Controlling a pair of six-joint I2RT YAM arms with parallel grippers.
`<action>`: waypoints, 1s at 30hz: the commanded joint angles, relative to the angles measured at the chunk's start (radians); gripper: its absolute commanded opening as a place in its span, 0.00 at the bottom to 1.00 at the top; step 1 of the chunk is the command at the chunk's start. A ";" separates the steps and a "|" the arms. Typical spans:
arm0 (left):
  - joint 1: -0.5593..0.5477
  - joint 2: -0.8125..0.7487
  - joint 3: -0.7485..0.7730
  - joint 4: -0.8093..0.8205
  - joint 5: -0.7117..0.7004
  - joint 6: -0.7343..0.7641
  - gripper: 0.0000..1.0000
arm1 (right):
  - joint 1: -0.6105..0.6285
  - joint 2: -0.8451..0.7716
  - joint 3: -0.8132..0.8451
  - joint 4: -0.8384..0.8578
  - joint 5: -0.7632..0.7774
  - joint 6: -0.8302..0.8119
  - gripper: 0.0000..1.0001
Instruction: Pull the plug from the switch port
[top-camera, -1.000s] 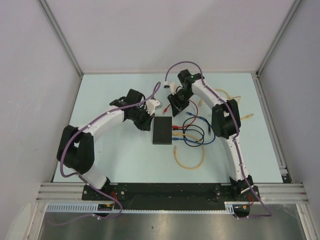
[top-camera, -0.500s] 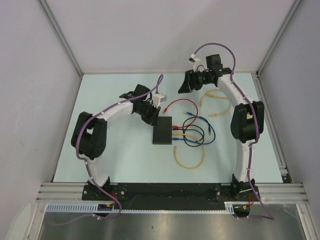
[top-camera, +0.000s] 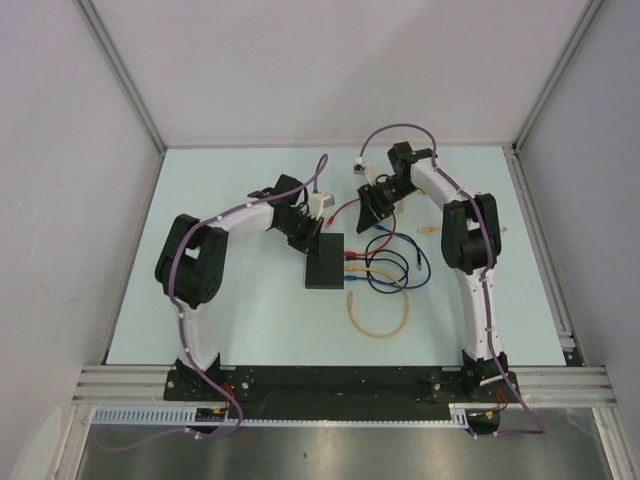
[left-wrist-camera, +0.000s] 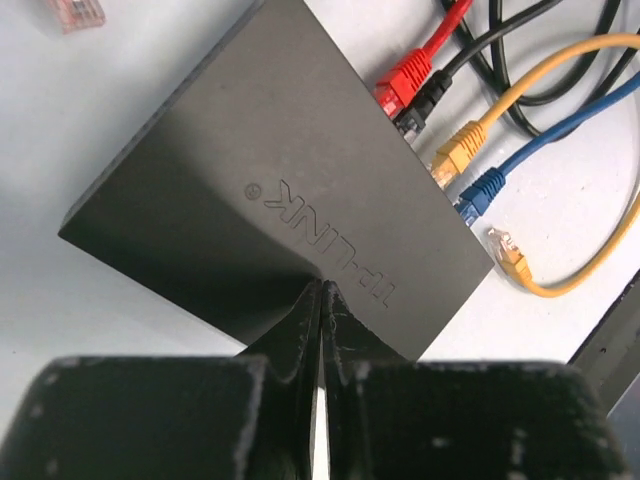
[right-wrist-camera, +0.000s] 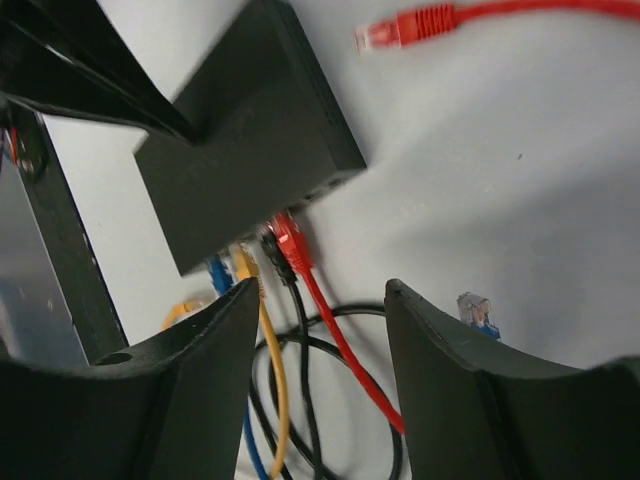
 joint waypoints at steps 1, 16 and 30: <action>0.002 0.065 0.011 -0.041 -0.073 0.000 0.04 | -0.003 0.103 0.114 -0.239 -0.026 -0.204 0.57; -0.004 0.146 0.029 -0.066 -0.069 0.030 0.03 | 0.019 0.244 0.195 -0.266 -0.129 -0.240 0.57; -0.003 0.128 -0.012 -0.054 -0.084 0.048 0.03 | 0.074 0.287 0.168 -0.232 -0.100 -0.188 0.54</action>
